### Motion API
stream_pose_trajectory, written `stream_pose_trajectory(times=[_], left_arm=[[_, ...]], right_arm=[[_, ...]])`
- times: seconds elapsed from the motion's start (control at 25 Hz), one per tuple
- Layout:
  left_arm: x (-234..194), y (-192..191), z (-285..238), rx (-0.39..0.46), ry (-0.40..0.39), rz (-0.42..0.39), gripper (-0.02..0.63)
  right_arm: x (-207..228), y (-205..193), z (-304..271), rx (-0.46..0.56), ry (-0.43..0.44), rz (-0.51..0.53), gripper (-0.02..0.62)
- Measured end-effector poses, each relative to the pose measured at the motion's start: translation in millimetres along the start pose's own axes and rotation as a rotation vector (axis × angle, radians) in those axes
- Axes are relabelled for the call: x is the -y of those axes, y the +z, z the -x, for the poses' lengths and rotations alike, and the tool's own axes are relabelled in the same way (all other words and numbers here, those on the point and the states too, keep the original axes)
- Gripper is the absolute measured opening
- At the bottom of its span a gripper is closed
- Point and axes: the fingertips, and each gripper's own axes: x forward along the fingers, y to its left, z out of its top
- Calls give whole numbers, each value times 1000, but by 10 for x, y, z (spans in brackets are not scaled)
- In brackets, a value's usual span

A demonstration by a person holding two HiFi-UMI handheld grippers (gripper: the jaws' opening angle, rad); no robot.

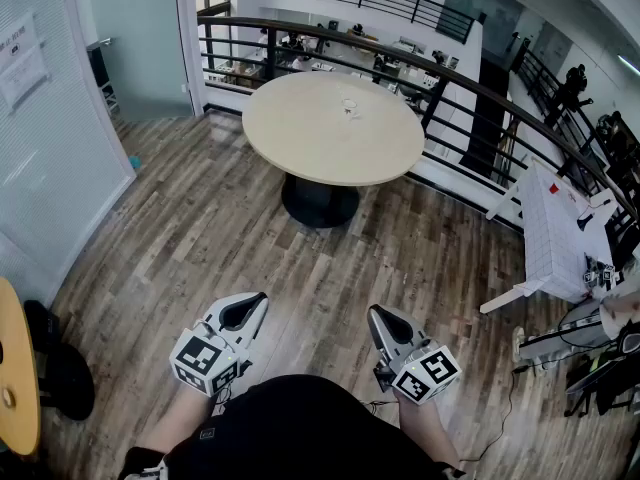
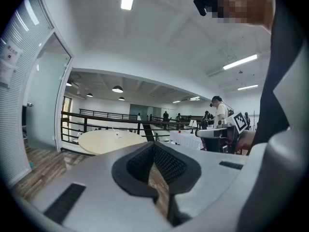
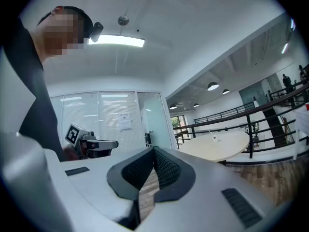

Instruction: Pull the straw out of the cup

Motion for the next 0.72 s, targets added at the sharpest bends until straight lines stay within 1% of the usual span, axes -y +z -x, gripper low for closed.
stream_pose_trajectory(times=[0.32, 0.52, 0.72], left_arm=[[206, 6, -100, -13, 6, 2, 8], [383, -35, -259, -24, 1, 8, 8], [535, -34, -479, -24, 11, 8, 8]], right_arm=[[116, 33, 203, 11, 4, -6, 21], [226, 31, 395, 10, 8, 53, 23], [465, -14, 697, 31, -8, 0, 23]])
